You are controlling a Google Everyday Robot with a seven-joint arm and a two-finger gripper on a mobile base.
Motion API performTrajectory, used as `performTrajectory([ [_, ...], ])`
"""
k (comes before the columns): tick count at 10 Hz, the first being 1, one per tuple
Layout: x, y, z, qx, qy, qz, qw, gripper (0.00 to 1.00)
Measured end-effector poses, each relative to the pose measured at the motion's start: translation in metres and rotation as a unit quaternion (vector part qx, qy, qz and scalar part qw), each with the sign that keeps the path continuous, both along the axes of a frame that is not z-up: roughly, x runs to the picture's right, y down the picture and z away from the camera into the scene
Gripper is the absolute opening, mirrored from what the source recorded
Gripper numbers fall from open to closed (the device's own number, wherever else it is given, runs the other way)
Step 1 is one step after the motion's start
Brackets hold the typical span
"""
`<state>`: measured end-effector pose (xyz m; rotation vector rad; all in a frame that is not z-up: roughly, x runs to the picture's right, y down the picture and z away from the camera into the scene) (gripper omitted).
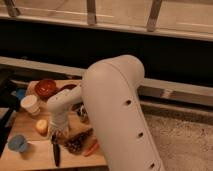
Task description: Wipe purple bowl with brush
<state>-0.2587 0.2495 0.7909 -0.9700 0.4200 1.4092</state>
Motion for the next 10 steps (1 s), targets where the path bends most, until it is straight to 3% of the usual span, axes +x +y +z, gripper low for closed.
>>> performTrajectory([
  [2, 0.001, 0.0, 0.0, -0.002, -0.001, 0.001, 1.0, 0.64],
  [5, 0.0, 0.0, -0.001, -0.004, 0.0, -0.002, 1.0, 0.37],
  [7, -0.01, 0.013, 0.004, -0.013, 0.009, -0.017, 0.9997, 0.15],
  [9, -0.008, 0.011, 0.004, -0.011, 0.009, -0.017, 0.9998, 0.01],
  [10, -0.01, 0.01, 0.002, -0.011, 0.007, -0.019, 0.9997, 0.0],
])
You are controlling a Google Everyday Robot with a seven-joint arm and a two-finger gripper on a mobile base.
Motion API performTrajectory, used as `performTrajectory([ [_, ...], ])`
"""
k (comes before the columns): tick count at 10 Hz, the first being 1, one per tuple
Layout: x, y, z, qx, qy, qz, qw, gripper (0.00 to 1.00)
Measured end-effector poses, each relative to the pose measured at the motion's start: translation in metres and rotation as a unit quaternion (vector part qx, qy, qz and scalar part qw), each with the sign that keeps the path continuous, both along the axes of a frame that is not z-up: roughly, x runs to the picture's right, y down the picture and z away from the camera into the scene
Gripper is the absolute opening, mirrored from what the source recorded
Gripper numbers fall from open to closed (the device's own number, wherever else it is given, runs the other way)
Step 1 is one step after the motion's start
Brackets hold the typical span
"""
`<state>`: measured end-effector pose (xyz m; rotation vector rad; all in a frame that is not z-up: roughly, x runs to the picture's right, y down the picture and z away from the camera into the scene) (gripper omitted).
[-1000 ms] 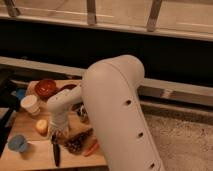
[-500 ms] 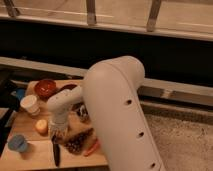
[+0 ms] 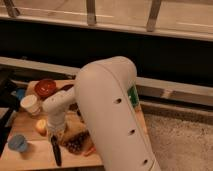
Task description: Wipe purple bowl with brush
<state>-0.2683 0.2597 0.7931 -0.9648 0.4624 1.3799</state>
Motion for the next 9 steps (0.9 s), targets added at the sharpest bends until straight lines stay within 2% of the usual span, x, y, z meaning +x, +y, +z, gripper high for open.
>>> performTrajectory([
  [2, 0.001, -0.002, -0.002, 0.004, 0.003, -0.002, 1.0, 0.0],
  [4, 0.003, -0.02, -0.013, 0.032, 0.012, -0.011, 0.9994, 0.0],
  [6, 0.009, -0.045, -0.027, 0.063, 0.02, -0.007, 0.9978, 0.0],
  [7, 0.009, -0.049, -0.029, 0.07, 0.019, -0.004, 0.9974, 0.0],
  [9, 0.004, -0.066, -0.034, 0.097, 0.004, 0.008, 0.9952, 0.0],
])
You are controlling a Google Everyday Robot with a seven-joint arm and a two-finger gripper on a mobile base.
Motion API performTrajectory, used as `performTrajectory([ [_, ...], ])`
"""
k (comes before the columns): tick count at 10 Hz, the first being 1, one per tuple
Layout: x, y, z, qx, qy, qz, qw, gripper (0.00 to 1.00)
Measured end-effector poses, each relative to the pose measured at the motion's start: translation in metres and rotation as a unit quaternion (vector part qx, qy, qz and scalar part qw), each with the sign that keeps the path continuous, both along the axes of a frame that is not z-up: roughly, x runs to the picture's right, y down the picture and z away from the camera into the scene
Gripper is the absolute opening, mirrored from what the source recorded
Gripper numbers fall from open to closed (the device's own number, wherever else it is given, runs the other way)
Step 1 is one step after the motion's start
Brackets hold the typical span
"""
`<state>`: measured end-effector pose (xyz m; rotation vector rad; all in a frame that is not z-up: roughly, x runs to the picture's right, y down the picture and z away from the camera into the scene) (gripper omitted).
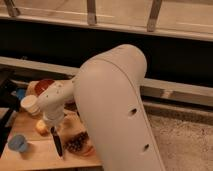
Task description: Wipe purple bowl with brush
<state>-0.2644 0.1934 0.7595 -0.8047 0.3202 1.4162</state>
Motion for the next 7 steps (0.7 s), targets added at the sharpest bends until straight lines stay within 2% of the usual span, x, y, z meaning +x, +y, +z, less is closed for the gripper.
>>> performTrajectory([
  [4, 0.014, -0.06, -0.002, 0.038, -0.064, 0.031, 0.9967, 0.0],
  [7, 0.032, -0.114, -0.023, 0.07, -0.117, 0.066, 0.9884, 0.0],
])
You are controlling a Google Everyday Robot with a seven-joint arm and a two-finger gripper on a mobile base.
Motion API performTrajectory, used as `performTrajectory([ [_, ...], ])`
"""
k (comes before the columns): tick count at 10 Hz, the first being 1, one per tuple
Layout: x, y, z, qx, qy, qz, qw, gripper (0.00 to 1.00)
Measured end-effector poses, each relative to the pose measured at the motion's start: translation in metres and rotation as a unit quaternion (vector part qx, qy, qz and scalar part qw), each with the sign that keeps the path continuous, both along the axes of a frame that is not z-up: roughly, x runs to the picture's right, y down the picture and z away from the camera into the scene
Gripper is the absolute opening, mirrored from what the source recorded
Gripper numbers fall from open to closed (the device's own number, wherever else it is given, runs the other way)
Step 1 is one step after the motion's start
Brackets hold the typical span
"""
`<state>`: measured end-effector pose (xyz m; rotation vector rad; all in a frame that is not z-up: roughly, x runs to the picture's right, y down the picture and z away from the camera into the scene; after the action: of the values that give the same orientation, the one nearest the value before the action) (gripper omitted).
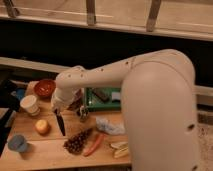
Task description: Wipe purple bowl with brush
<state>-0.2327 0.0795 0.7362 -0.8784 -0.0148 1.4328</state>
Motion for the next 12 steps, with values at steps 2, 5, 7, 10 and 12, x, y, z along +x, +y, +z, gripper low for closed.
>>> performTrajectory([
  [2, 0.003, -0.008, -0.004, 0.006, -0.009, 0.006, 0.9999, 0.0],
  [5, 0.001, -0.007, -0.005, 0.005, -0.009, 0.002, 0.9999, 0.0],
  [7, 0.003, -0.008, -0.003, 0.006, -0.007, -0.002, 1.0, 0.0],
  [10, -0.001, -0.017, 0.007, 0.01, -0.017, -0.01, 0.9998, 0.0],
  [12, -0.004, -0.021, 0.013, 0.013, -0.024, -0.006, 0.9996, 0.0],
])
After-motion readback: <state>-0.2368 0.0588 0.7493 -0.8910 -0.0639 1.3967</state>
